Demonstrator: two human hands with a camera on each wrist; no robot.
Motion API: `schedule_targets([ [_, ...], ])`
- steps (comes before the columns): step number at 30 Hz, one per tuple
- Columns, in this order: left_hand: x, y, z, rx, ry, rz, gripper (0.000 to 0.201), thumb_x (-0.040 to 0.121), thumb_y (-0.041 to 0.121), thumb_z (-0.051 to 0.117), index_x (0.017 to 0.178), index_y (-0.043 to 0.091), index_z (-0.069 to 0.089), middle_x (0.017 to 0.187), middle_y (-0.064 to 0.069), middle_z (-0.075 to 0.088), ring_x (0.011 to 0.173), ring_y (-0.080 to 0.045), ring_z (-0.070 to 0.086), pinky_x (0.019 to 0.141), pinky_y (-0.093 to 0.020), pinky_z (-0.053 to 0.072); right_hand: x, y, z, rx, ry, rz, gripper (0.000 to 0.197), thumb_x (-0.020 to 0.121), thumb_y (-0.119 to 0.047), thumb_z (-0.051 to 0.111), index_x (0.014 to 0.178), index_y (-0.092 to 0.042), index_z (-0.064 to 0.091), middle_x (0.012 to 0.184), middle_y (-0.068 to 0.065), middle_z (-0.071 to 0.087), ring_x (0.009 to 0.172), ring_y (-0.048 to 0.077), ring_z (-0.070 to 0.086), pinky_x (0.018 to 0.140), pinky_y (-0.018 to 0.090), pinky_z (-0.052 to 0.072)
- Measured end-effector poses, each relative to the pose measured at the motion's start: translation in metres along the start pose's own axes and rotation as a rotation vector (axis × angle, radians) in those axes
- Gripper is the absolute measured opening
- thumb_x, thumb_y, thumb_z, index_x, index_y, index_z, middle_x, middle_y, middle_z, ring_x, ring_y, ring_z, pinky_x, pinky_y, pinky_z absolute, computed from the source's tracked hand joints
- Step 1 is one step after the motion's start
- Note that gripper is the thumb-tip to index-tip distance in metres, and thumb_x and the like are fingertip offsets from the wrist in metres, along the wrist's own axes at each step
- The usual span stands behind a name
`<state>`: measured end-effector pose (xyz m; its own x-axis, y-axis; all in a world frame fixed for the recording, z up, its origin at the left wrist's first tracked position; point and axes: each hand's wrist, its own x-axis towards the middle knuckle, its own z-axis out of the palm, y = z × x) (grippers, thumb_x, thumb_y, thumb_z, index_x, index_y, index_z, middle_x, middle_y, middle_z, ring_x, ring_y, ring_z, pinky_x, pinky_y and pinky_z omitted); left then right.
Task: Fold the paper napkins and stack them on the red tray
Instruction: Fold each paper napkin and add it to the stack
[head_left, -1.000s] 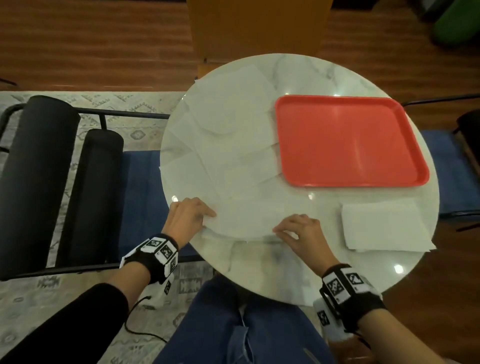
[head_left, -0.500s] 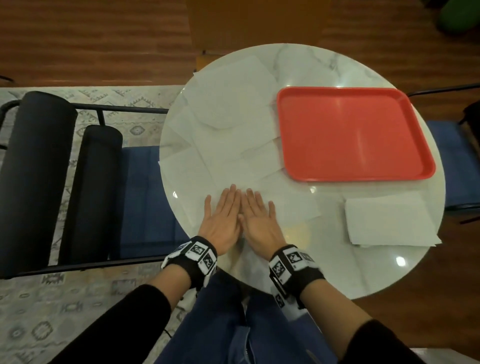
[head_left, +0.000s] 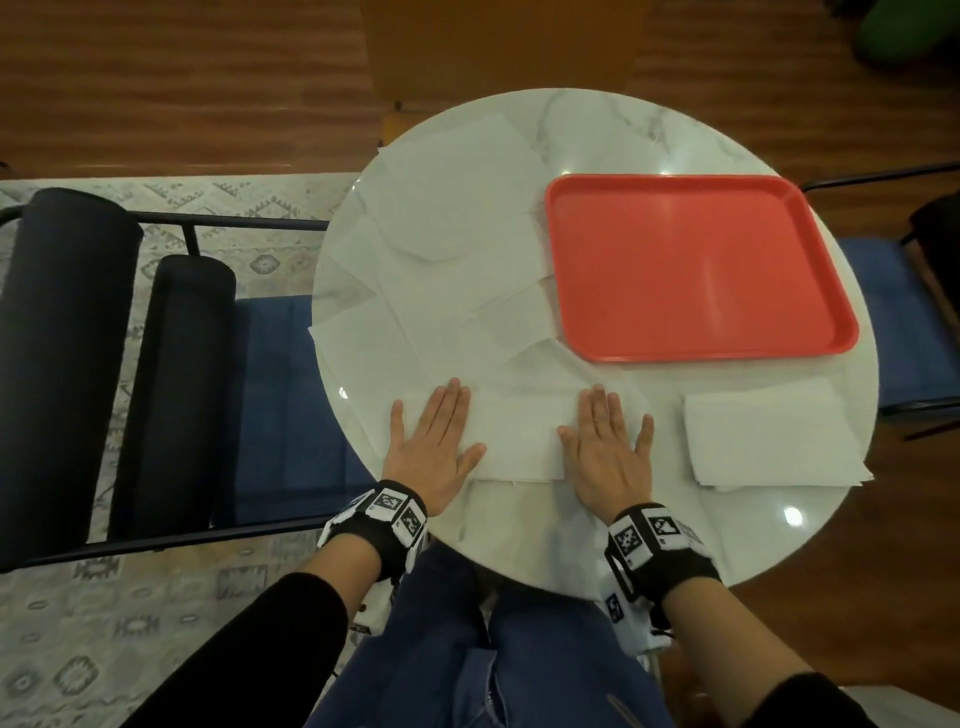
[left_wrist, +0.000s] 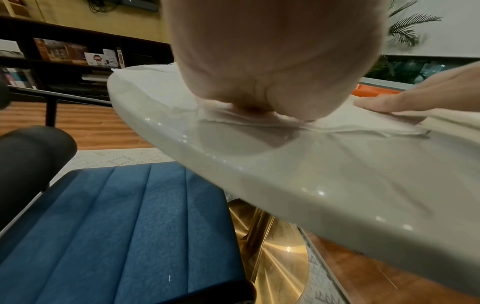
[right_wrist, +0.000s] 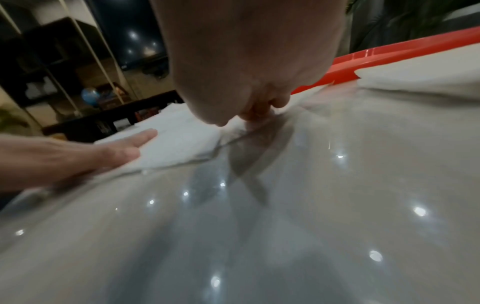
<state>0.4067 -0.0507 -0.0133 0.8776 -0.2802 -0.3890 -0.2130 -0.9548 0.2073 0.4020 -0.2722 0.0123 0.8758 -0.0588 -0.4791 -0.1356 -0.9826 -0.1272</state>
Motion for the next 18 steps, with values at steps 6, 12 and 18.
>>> schedule_targets([
  [6, 0.000, 0.001, -0.011, 0.046, 0.063, 0.006, 0.073, 0.088, 0.054, 0.004, 0.151, 0.016, 0.003, 0.159, 0.000, 0.004, 0.145, -0.013, 0.014, 0.110, -0.060, 0.005, 0.004, -0.023, -0.002, 0.064, 0.015, -0.079, 0.055, 0.102, -0.038, 0.014, 0.151, -0.020, -0.004, 0.160, -0.003, -0.007, 0.147, 0.016, -0.005, 0.115, 0.051, -0.007],
  [12, 0.012, -0.001, -0.043, 0.061, 0.178, 0.010, 0.057, 0.086, 0.044, 0.054, 0.137, 0.020, 0.041, 0.121, -0.002, 0.056, 0.104, -0.024, 0.053, 0.089, -0.041, 0.025, 0.000, -0.033, -0.007, 0.097, 0.030, -0.091, 0.052, 0.102, -0.032, 0.023, 0.151, -0.019, 0.011, 0.160, 0.006, 0.003, 0.147, 0.023, 0.004, 0.116, 0.053, 0.006],
  [18, 0.017, 0.013, -0.093, -0.138, 0.082, 0.169, 0.018, 0.090, 0.044, 0.052, 0.101, 0.034, 0.063, 0.092, 0.013, 0.060, 0.089, -0.011, 0.053, 0.086, -0.034, 0.023, -0.003, -0.035, -0.038, 0.252, 0.019, -0.195, 0.054, 0.095, -0.035, 0.047, 0.145, -0.029, 0.028, 0.158, 0.006, 0.015, 0.146, 0.026, 0.010, 0.112, 0.059, 0.001],
])
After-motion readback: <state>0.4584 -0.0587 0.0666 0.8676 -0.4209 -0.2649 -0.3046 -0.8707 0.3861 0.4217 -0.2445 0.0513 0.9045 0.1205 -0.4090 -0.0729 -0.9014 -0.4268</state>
